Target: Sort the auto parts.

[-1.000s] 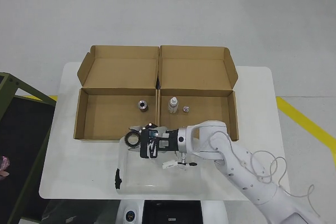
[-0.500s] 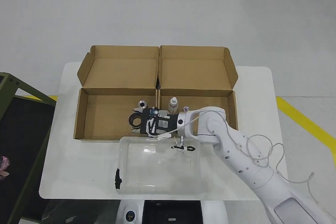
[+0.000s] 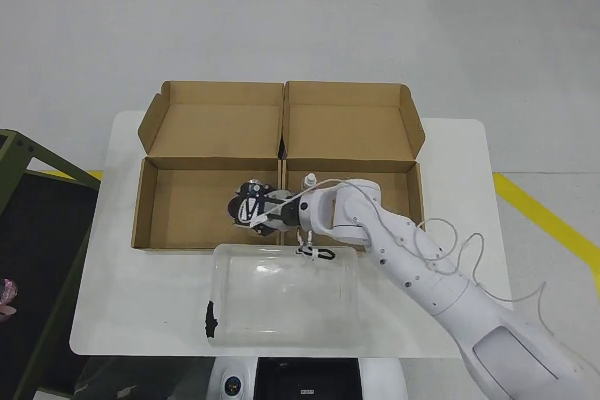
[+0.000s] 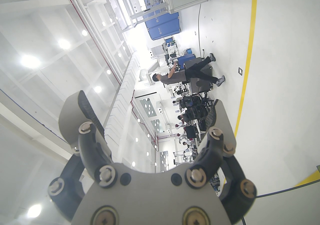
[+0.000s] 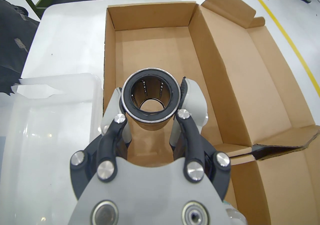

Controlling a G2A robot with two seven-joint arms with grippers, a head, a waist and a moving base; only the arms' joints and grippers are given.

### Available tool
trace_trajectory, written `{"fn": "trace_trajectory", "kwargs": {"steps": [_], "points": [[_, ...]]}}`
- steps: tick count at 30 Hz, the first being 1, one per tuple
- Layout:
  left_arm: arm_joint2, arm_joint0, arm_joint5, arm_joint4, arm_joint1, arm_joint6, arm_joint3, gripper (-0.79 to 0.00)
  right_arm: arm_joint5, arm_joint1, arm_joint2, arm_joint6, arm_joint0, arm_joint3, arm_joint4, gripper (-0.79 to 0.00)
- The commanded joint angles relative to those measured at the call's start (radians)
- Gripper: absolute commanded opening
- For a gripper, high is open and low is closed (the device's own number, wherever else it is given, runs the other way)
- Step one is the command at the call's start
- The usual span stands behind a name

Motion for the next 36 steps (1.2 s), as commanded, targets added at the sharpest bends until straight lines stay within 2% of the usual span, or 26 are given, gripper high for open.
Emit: {"fn": "trace_trajectory", "kwargs": {"steps": [1, 18, 19, 20, 24, 27, 31, 36], "points": [[0.0, 0.0, 0.0, 0.0, 0.0, 0.0, 0.0, 0.0, 0.004, -0.008, -0.013, 0.009, 0.014, 0.025, 0.0, -0.785], [0.0, 0.0, 0.0, 0.0, 0.0, 0.0, 0.0, 0.0, 0.025, -0.071, -0.088, 0.043, 0.073, 0.177, -0.016, -0.785], [0.0, 0.0, 0.0, 0.0, 0.0, 0.0, 0.0, 0.0, 0.025, -0.073, -0.09, 0.04, 0.074, 0.183, -0.019, -0.763], [0.0, 0.0, 0.0, 0.0, 0.0, 0.0, 0.0, 0.0, 0.023, -0.075, -0.092, 0.041, 0.076, 0.188, -0.023, -0.708], [0.0, 0.0, 0.0, 0.0, 0.0, 0.0, 0.0, 0.0, 0.021, -0.083, -0.096, 0.042, 0.079, 0.202, -0.033, -0.668], [0.0, 0.0, 0.0, 0.0, 0.0, 0.0, 0.0, 0.0, 0.02, -0.086, -0.095, 0.048, 0.08, 0.203, -0.043, -0.594], [0.0, 0.0, 0.0, 0.0, 0.0, 0.0, 0.0, 0.0, 0.019, -0.087, -0.089, 0.061, 0.076, 0.199, -0.052, -0.462], [0.0, 0.0, 0.0, 0.0, 0.0, 0.0, 0.0, 0.0, 0.008, -0.085, -0.071, 0.046, 0.065, 0.186, -0.054, -0.416]]}}
